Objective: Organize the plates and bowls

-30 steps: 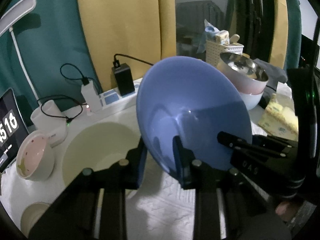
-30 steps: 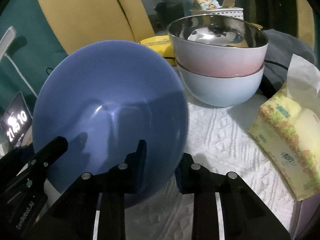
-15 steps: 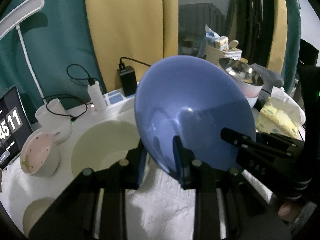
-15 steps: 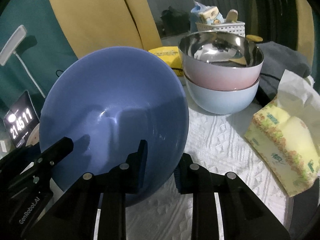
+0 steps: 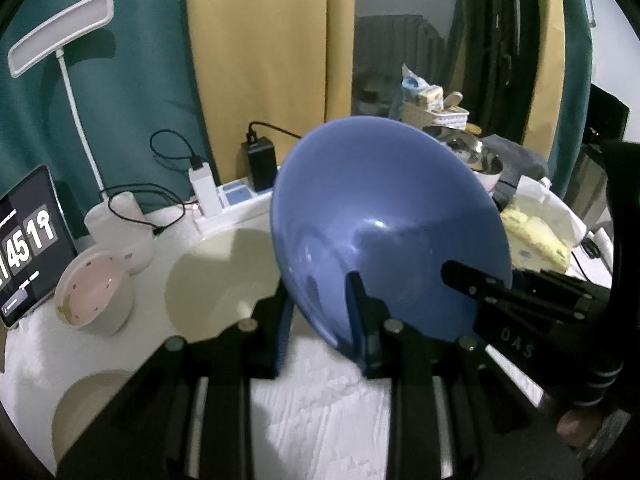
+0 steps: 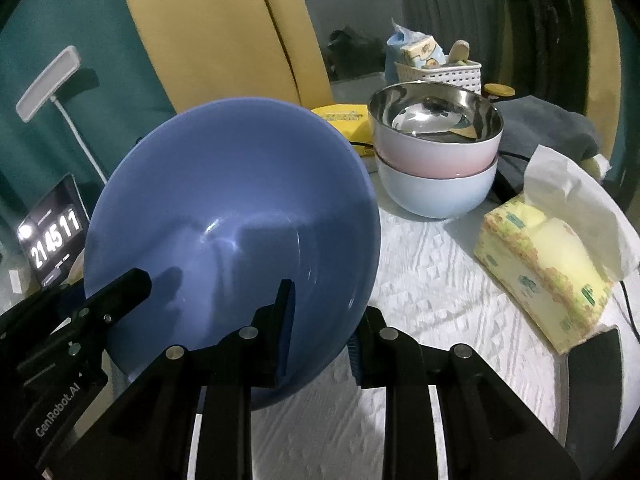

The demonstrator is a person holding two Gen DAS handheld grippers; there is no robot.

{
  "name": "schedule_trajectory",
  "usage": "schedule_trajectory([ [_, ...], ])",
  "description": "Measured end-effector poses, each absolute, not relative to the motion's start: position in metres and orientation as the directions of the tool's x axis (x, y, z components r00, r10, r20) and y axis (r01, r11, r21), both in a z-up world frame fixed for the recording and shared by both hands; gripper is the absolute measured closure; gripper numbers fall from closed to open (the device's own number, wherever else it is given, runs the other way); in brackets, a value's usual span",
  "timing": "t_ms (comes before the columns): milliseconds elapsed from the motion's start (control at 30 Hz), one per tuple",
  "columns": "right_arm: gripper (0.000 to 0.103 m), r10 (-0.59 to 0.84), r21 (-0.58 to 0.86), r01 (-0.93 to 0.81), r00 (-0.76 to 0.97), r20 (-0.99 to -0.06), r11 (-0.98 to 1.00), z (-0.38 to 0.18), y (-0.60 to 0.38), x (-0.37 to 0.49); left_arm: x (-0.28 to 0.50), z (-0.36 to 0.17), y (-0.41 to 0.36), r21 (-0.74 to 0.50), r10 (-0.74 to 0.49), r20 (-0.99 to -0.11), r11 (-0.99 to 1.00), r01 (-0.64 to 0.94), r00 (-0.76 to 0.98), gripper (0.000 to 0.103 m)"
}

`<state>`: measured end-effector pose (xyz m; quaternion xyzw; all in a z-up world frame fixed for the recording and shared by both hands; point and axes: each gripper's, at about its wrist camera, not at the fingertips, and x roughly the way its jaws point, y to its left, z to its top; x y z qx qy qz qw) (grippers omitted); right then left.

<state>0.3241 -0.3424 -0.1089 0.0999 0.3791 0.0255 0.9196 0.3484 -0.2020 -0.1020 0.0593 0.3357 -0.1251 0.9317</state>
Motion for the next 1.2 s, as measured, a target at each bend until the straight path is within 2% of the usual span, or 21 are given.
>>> schedule_trajectory([
  [500,0.077,0.107,0.181,0.031,0.704,-0.702,0.983,-0.101,-0.327,0.282,0.308,-0.100,-0.186,0.002,-0.217,-0.639,0.959,0.284,0.738,0.076],
  [1200,0.077,0.105,0.169,0.034,0.664,-0.741,0.985,-0.115,-0.310,0.236,0.265,-0.128,-0.165,-0.022,-0.226,-0.688,0.956,0.291,0.689,0.076],
])
